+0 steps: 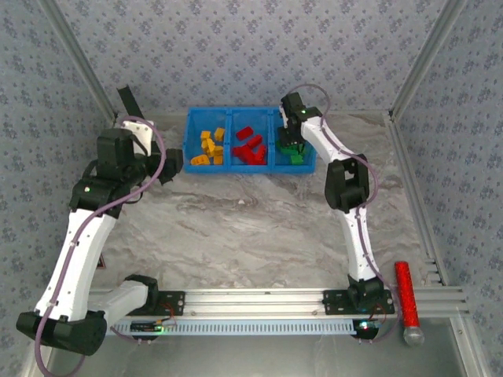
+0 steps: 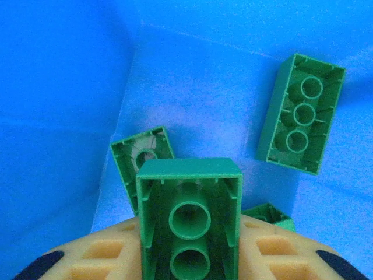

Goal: Sort the legos into containers by color
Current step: Place the lego in the container, then reset both arms

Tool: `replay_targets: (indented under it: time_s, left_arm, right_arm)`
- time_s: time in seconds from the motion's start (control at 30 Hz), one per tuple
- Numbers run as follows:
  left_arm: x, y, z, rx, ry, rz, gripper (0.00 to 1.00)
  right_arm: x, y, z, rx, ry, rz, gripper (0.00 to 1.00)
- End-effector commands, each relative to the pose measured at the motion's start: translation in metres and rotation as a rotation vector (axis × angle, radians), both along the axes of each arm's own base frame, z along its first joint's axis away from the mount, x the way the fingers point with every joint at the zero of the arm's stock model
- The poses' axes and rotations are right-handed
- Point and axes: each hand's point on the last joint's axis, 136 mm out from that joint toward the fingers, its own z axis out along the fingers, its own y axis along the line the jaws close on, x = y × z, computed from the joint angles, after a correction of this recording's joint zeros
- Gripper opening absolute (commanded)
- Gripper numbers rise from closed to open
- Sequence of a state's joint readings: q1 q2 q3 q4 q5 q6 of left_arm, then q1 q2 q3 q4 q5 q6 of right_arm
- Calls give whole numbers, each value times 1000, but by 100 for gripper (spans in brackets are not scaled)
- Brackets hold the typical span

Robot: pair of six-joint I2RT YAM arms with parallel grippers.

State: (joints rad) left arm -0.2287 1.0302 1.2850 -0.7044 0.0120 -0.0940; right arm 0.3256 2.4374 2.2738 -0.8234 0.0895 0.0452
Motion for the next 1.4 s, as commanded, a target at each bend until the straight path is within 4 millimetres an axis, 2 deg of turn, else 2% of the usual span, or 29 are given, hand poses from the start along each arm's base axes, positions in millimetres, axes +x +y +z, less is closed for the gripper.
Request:
replay_targets:
  time_s: [0.0,0.07,0.17,0.3,0.37,0.43,0.47,0.5,0.57,0.63,0.73,0.8,0.83,0.9,0.97,1.03,1.1,1.2,1.37]
  left_arm:
    - [2,-3,3,-11,-13,-23,98]
    - [2,-5,4,-15,-11,-30,98]
    - [3,-5,2,-22,-5,-25,98]
    - [2,-6,2,-45,1,-22,98]
    - [4,0,-1,-48,7,20,98]
    - [8,11,-13,-65,9,112,99]
    - [9,14,-25,-81,14,144,99]
    - [11,17,-39,-91,11,168,99]
    - [13,27,-67,-70,-6,227,99]
    - [15,43,-91,2,-47,287,99]
    - [16,63,-115,105,-121,355,99]
    - [17,58,-124,93,-139,318,99]
    - [18,57,-132,86,-142,313,99]
    - [21,56,-150,99,-153,305,99]
    - [25,61,-165,133,-185,320,99]
    - [30,68,-176,155,-214,344,99]
    - [33,72,-189,165,-225,346,99]
    - [40,77,-209,190,-215,339,99]
    - [57,84,-211,137,-277,326,99]
  right_arm:
    - [1,-3,4,-1,11,11,43]
    - [2,-3,10,-3,-2,13,48]
    - [1,-3,28,0,-32,16,51]
    - [-8,-1,64,1,-83,42,55]
    - [-17,-2,86,-7,-114,55,63]
    - [-30,-3,111,-2,-150,62,78]
    - [-38,-5,125,7,-175,65,92]
    - [-48,-8,136,15,-197,67,100]
    - [-71,-22,151,11,-231,37,100]
    - [-97,-41,155,2,-256,-6,100]
    - [-135,-71,144,4,-310,-85,100]
    - [-158,-94,126,3,-338,-163,100]
    - [-170,-103,109,-8,-334,-185,100]
    - [-190,-117,88,-21,-361,-218,100]
    - [-204,-127,80,-28,-390,-239,100]
    - [-214,-136,75,-11,-400,-276,100]
    - [-220,-136,69,34,-389,-275,100]
    - [-230,-142,53,11,-381,-295,100]
    - [-238,-147,40,34,-428,-294,100]
